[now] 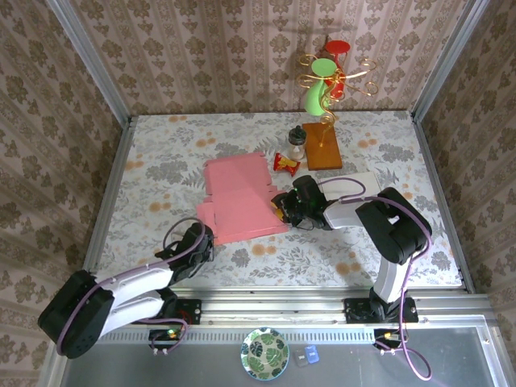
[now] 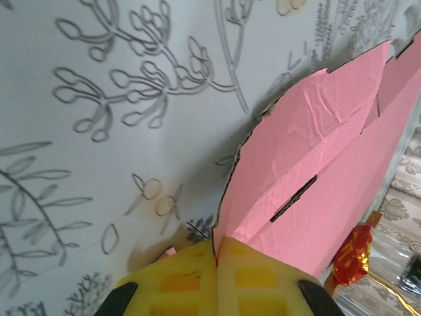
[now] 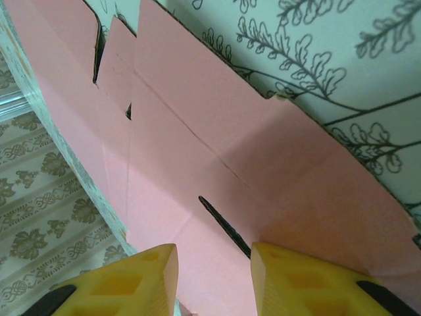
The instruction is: Fold the paper box
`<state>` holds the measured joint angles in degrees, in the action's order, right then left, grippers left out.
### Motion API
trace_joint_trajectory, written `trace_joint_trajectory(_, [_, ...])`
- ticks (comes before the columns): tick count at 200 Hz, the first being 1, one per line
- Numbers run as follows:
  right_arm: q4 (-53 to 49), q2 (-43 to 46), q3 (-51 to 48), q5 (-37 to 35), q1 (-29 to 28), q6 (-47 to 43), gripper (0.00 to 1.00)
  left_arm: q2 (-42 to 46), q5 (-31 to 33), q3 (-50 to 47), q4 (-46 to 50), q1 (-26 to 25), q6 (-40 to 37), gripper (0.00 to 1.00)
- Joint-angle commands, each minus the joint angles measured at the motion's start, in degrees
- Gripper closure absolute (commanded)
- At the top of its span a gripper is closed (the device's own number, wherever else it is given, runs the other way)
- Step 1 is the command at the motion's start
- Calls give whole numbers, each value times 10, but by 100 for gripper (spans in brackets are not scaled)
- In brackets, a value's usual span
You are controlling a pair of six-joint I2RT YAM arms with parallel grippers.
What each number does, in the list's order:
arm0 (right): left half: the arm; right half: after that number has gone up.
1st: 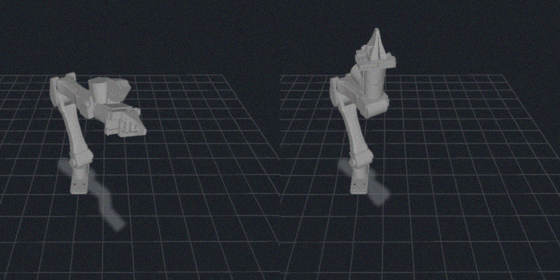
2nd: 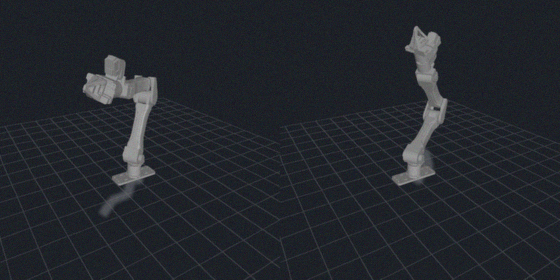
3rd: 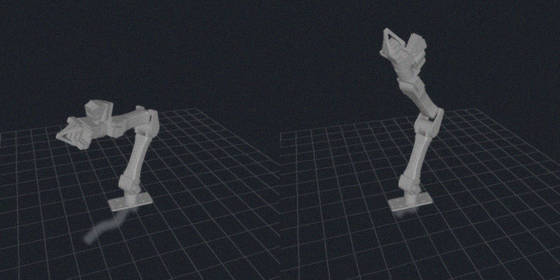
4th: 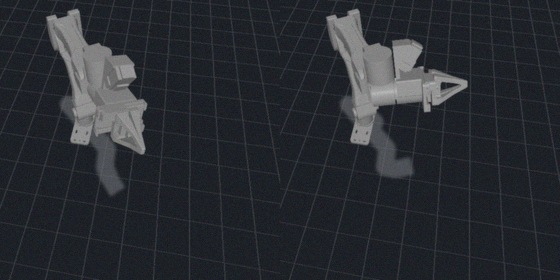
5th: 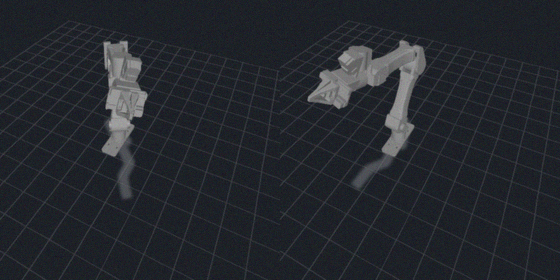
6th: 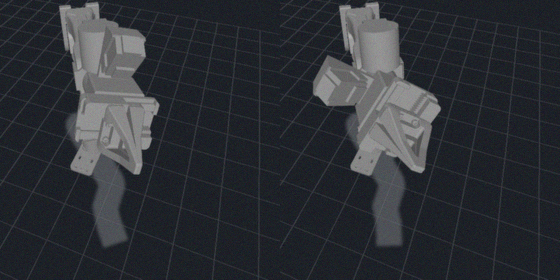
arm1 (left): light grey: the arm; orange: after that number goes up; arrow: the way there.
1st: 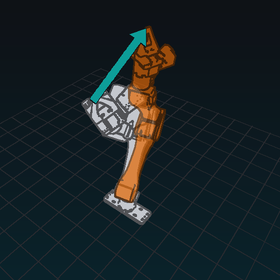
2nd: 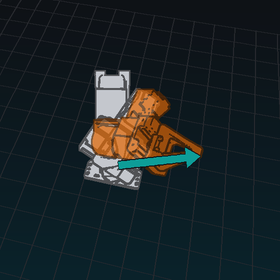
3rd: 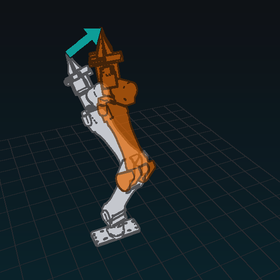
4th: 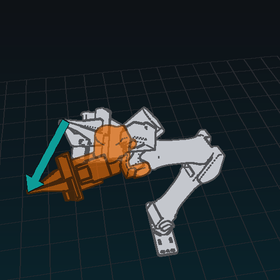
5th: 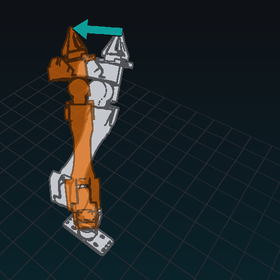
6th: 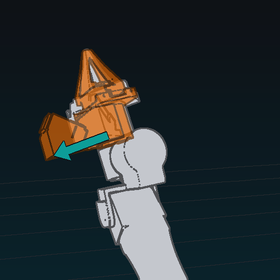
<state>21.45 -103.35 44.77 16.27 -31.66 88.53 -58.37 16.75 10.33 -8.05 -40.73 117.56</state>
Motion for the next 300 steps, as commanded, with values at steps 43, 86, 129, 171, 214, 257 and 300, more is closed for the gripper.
trace_joint_trajectory(43, [-170,161,-34,-79,-37,67,47,62,12,45,68,2,-16,100])
trace_joint_trajectory(86, [-164,232,-77,-184,-152,211,36,82,21,60,82,2,-12,100])
trace_joint_trajectory(129, [-4,141,-80,-198,-204,246,37,73,18,78,74,-1,-11,100])
trace_joint_trajectory(171, [44,111,-53,-238,-216,218,41,67,10,85,71,-5,-9,100])
trace_joint_trajectory(214, [66,102,-54,-254,-221,216,46,68,7,88,73,-5,-8,100])
trace_joint_trajectory(257, [88,85,-42,-272,-221,216,62,69,1,91,74,-6,-7,100])
trace_joint_trajectory(300, [86,89,-33,-291,-219,211,76,70,0,93,75,-8,-6,100])
